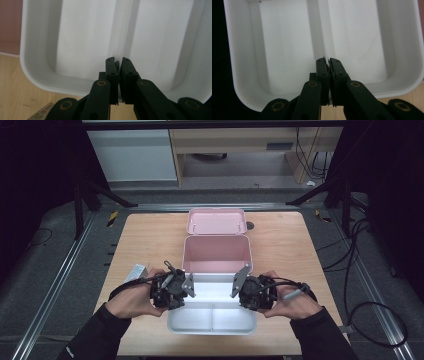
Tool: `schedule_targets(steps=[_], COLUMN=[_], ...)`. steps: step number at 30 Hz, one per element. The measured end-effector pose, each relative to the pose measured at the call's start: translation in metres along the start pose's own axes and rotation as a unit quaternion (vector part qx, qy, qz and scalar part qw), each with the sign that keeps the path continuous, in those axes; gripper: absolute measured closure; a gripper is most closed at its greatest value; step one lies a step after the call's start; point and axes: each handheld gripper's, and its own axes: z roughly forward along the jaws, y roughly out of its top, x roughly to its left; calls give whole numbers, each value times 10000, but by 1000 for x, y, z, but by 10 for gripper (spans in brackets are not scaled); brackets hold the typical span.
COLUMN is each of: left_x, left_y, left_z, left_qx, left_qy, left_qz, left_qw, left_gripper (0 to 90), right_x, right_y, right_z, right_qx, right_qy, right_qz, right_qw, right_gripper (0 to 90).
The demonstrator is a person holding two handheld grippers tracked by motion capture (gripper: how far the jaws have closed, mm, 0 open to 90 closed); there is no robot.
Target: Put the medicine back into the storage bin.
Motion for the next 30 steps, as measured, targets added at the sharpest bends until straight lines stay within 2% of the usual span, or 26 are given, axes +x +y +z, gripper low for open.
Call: schedule_targets(steps=[1, 3, 5, 12, 17, 18, 20, 21, 23, 27, 30], left_x=[-5, -7, -15, -25, -21, -21, -17, -15, -10, -1, 0], left_y=[-5, -7, -12, -17, -17, -17, -17, -16, -14, -12, -11], left_z=[10, 15, 29, 51, 71, 71, 79, 82, 93, 109, 114], left_qx=[-35, -34, -7, 33, 82, 82, 88, 78, 133, 102, 95], left_qy=[-60, -93, -165, -219, -246, -246, -248, -295, -230, -341, -363], left_qz=[-55, -86, -174, -225, -173, -173, -210, -207, -204, -270, -296], left_qw=[10000, 9999, 9997, 9995, 9995, 9995, 9994, 9993, 9994, 9990, 9989], left_gripper=[855, 852, 851, 854, 856, 853, 850, 851, 852, 845, 843], right_x=[2, 7, 11, 18, 14, 14, 12, 11, 6, 1, -1], right_y=[-1, -3, -5, -14, -25, -25, -29, -31, -35, -41, -43], right_z=[4, 13, 23, 47, 66, 66, 77, 82, 95, 106, 109], right_qx=[-4, 29, 60, 41, -2, -2, -59, 12, 55, 143, 149], right_qy=[27, 93, 150, 320, 405, 405, 388, 393, 283, 279, 307], right_qz=[-24, -22, -75, -14, 110, 110, 144, 140, 168, 260, 314], right_qw=[10000, 10000, 9998, 9995, 9991, 9991, 9991, 9991, 9994, 9992, 9989], right_gripper=[867, 870, 870, 865, 860, 860, 861, 861, 856, 855, 854])
